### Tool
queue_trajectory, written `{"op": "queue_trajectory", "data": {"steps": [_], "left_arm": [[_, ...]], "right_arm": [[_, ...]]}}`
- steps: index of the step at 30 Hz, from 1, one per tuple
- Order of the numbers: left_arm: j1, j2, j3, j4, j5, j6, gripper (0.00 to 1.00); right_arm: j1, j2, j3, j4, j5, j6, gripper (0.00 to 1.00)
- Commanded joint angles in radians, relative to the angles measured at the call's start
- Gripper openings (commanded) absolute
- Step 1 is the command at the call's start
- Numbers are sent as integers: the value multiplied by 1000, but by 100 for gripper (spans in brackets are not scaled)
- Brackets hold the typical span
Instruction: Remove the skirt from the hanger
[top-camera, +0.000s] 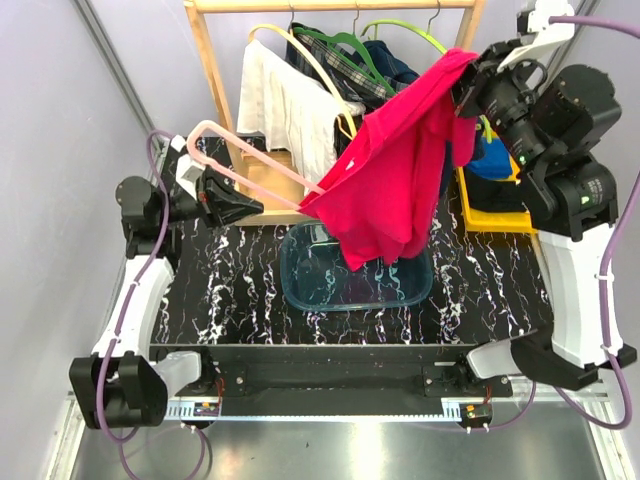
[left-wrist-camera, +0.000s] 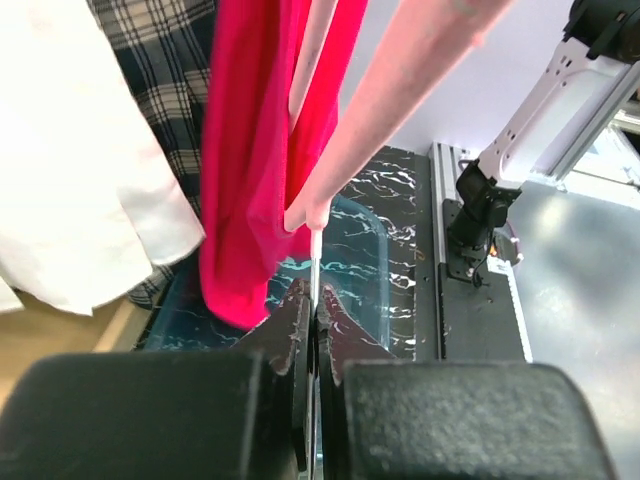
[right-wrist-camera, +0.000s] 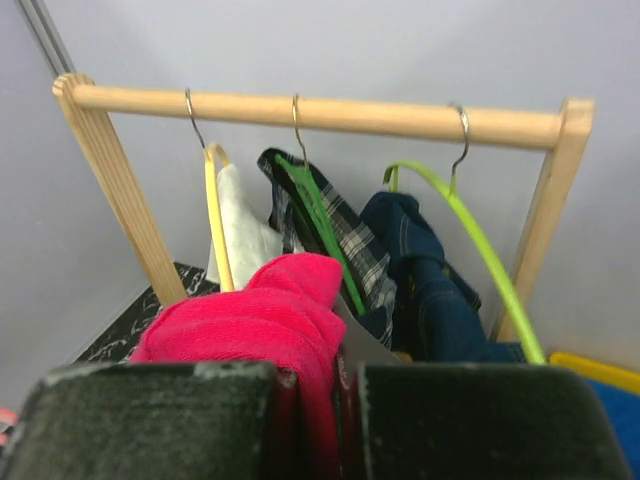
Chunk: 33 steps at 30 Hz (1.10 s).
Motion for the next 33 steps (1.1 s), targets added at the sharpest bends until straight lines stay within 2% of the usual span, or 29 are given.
{"op": "queue_trajectory", "data": {"steps": [1, 2, 4, 5, 8, 9, 11, 12, 18, 21, 22, 24, 26, 27, 28, 31, 33], "left_arm": [[15, 53, 166, 29, 140, 24, 0], [23, 95, 280, 29, 125, 24, 0], [23, 138, 416, 9, 68, 28, 0], [22, 171, 538, -3, 57, 31, 0], [12, 215, 683, 12, 3, -10, 0], [6, 247, 755, 81, -7, -86, 0], [-11, 280, 835, 136, -46, -168, 0], [-18, 290, 899, 105, -63, -174, 0], [-17, 315, 998, 39, -92, -137, 0], [55, 298, 967, -31, -12, -137, 0], [113, 286, 941, -40, 21, -145, 0], [178, 236, 837, -52, 63, -160, 0], [287, 171, 745, -64, 123, -168, 0], [322, 148, 649, -64, 146, -176, 0], [381, 130, 602, -61, 185, -186, 0], [452, 96, 481, 18, 238, -323, 0], [474, 85, 452, 11, 241, -332, 0]], "right_arm": [[-21, -77, -190, 227, -26, 137, 0], [-22, -81, -231, 250, -90, 164, 0], [-21, -98, -340, 276, -110, 210, 0], [-21, -104, -397, 294, -150, 227, 0], [-21, -115, -469, 310, -226, 255, 0], [-21, -118, -517, 308, -242, 255, 0], [-21, -127, -567, 313, -262, 267, 0], [-21, -139, -616, 319, -270, 267, 0], [-18, -155, -753, 322, -366, 269, 0], [7, -161, -776, 255, -377, 193, 0], [27, -164, -776, 203, -366, 130, 0], [86, -207, -784, 169, -247, 62, 0], [94, -274, -807, 182, -148, 13, 0], [94, -296, -805, 192, -104, 13, 0], [93, -319, -802, 219, -1, -25, 0], [93, -408, -795, 311, 185, -59, 0], [90, -429, -763, 314, 247, -75, 0]]}}
